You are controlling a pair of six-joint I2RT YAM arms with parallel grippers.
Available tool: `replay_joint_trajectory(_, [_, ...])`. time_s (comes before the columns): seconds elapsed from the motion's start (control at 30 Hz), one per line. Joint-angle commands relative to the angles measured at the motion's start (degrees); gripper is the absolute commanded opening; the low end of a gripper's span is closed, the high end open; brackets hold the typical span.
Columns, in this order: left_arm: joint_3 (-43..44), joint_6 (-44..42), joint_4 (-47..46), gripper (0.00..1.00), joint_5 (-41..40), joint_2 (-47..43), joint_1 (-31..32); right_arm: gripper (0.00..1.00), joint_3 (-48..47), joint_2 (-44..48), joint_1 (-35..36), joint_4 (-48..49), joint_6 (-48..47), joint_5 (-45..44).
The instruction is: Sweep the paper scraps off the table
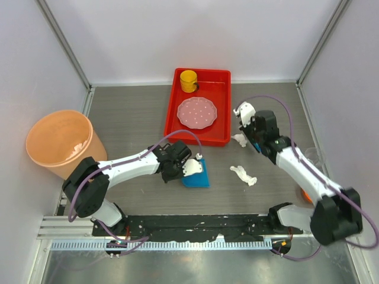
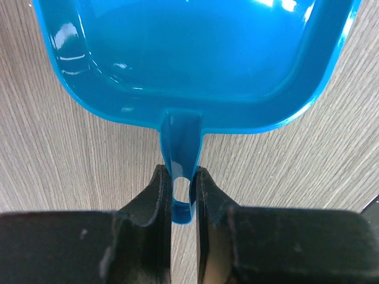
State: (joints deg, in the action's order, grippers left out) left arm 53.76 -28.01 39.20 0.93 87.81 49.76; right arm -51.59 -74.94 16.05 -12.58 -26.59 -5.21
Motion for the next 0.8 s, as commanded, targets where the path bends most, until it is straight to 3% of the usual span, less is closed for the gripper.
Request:
replay_joint_trajectory(0.0, [1.0,-1.8,-2.5,0.0,1.0,-0.7,0.2,0.01,8.9,16.1,6.0,0.2,2.9,4.4])
replay_joint_trajectory(0.13, [2.4,-2.2,-2.4,0.0,0.5,0.3,0.2,0.01,10.5,19.7,9.7,-3.5,5.4,7.5])
replay_joint_trajectory(0.27, [3.1,-2.2,-2.0,0.0,0.3,0.1,0.2,0.01,7.0,19.9,10.5,-8.9,6.4,-0.9])
replay_joint_trajectory(0.43, [2.5,-2.0,-1.5,0.0,0.1,-1.4,0.2,0.01,-1.6,18.9,10.1,-9.8,8.3,-3.7])
replay_joint_trajectory(0.53, [2.3,-1.8,-1.5,0.0,-0.1,-1.7,0.2,0.01,-2.9,15.4,7.2,-4.7,2.7,-5.3])
replay_joint_trajectory(0.63, [2.3,-1.4,-1.4,0.0,-0.1,-1.5,0.3,0.01,-1.8,9.3,1.4,3.6,-1.7,1.3])
replay_joint_trajectory(0.77, [2.0,-1.3,-1.6,0.0,-0.4,-1.3,0.2,0.01,-0.9,2.2,-0.4,11.5,-9.8,11.2])
